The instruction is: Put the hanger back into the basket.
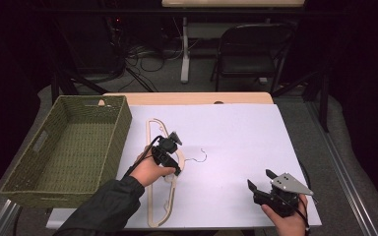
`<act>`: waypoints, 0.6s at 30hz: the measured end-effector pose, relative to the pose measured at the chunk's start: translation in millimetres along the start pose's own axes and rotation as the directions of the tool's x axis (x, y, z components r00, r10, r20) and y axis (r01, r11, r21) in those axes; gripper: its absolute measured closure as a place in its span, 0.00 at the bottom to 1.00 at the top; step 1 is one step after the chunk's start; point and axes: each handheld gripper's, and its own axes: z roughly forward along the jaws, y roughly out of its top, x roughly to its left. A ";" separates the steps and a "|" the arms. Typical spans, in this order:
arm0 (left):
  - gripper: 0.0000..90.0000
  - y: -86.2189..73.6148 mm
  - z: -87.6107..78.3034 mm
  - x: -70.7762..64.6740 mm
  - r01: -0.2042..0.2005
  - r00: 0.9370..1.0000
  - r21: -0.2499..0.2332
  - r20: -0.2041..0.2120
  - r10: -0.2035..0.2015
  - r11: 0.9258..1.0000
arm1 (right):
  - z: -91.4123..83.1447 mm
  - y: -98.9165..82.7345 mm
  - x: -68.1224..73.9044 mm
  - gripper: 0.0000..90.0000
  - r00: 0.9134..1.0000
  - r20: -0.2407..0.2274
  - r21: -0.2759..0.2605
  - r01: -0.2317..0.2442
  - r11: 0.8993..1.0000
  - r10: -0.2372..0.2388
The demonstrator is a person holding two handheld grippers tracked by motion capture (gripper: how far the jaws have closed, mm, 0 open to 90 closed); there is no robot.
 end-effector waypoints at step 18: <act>0.55 13.8 12.8 -4.2 0.006 1.000 0.063 -0.022 -0.005 0.998 | 2.0 -0.6 0.2 0.32 1.000 -0.004 -0.007 0.000 1.000 0.000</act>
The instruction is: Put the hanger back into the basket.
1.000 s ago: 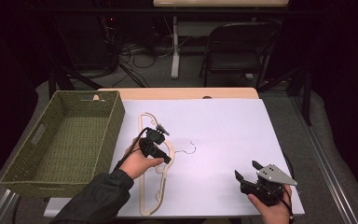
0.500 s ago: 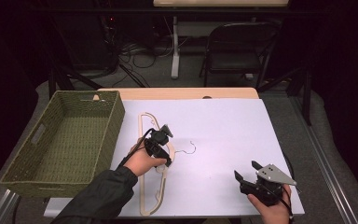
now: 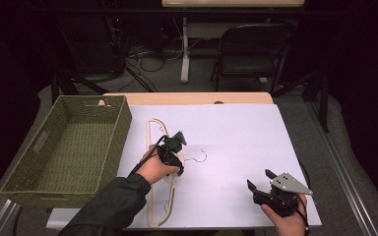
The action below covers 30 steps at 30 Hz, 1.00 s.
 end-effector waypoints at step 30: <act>0.65 7.5 15.9 -5.4 -0.003 1.000 0.054 -0.014 0.003 0.999 | 0.2 -0.6 -1.2 0.32 1.000 -0.002 0.003 0.006 1.000 -0.006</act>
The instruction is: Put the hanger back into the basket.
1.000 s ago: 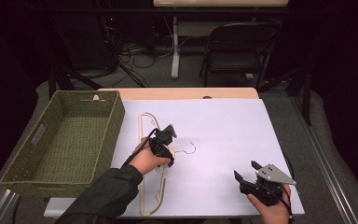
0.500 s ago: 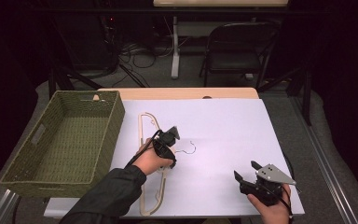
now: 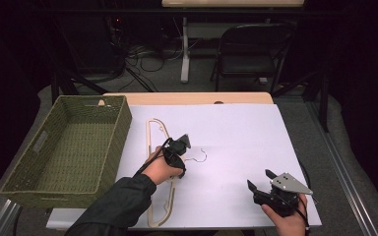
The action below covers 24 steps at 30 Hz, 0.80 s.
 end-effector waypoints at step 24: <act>0.82 -0.1 0.0 3.3 0.058 0.998 -0.001 -0.021 -0.058 0.998 | 1.1 -1.2 -2.0 0.32 1.000 -0.006 0.003 -0.011 1.000 0.011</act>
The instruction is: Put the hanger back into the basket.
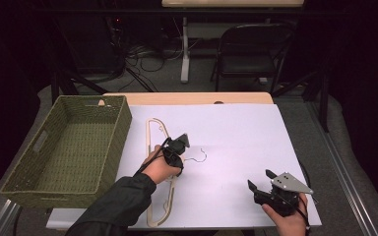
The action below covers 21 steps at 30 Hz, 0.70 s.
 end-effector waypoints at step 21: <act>0.84 -4.7 -7.7 0.9 0.045 0.999 0.016 0.010 -0.045 0.999 | -0.3 0.2 0.4 0.32 1.000 -0.001 0.006 0.003 1.000 -0.003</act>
